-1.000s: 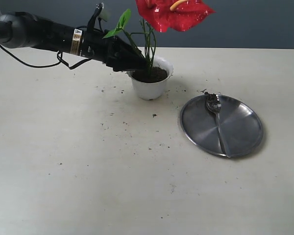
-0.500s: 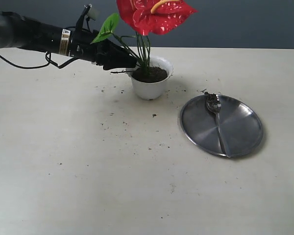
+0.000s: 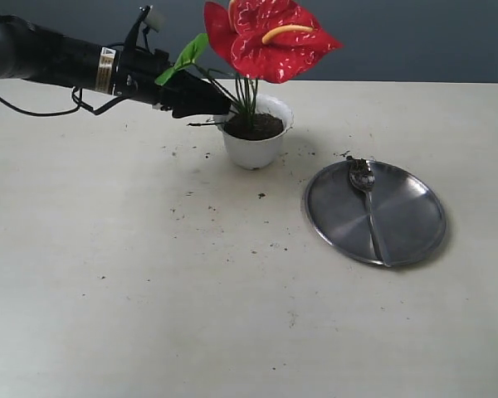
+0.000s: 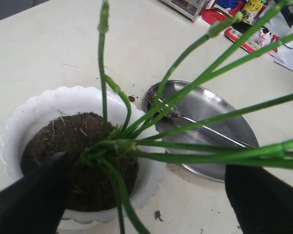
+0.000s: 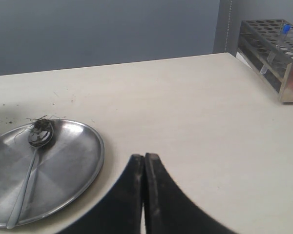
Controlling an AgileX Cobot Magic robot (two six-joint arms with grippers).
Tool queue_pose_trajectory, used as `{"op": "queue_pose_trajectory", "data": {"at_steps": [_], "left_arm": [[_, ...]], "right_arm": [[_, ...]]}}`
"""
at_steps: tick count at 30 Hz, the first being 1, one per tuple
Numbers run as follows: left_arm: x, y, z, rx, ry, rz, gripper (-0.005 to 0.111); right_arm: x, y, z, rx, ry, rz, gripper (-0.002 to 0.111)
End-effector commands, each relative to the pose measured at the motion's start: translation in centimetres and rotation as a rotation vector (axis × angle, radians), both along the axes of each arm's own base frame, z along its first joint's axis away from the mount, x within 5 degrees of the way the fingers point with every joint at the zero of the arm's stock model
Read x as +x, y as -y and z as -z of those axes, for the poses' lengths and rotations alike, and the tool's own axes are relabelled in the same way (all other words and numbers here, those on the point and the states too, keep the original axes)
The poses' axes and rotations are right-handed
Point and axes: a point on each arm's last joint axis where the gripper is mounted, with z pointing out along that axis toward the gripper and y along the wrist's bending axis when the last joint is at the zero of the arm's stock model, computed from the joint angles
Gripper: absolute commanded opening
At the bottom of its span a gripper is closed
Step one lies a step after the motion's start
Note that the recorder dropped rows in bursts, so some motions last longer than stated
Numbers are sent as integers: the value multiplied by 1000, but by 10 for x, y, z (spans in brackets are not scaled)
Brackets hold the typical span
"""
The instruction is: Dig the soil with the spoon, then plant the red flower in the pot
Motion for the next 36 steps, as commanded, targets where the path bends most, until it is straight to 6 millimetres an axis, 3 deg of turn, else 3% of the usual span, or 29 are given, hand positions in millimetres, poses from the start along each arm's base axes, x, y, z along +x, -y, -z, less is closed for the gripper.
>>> {"op": "queue_pose_trajectory", "data": {"at_steps": [1, 13, 23, 29, 36], "left_arm": [[-3, -2, -1, -15, -18, -8, 80], [-3, -2, -1, -21, -44, -16, 80], [1, 0, -7, -79, 33, -38, 80], [3, 0, -11, -109, 77, -55, 68], [3, 7, -10, -100, 79, -51, 39]], "right_arm": [[0, 0, 0, -2, 6, 5, -1], [0, 0, 0, -2, 6, 5, -1], [0, 0, 0, -2, 6, 5, -1], [0, 0, 0, -2, 6, 5, -1], [0, 0, 0, -2, 6, 5, -1]]}}
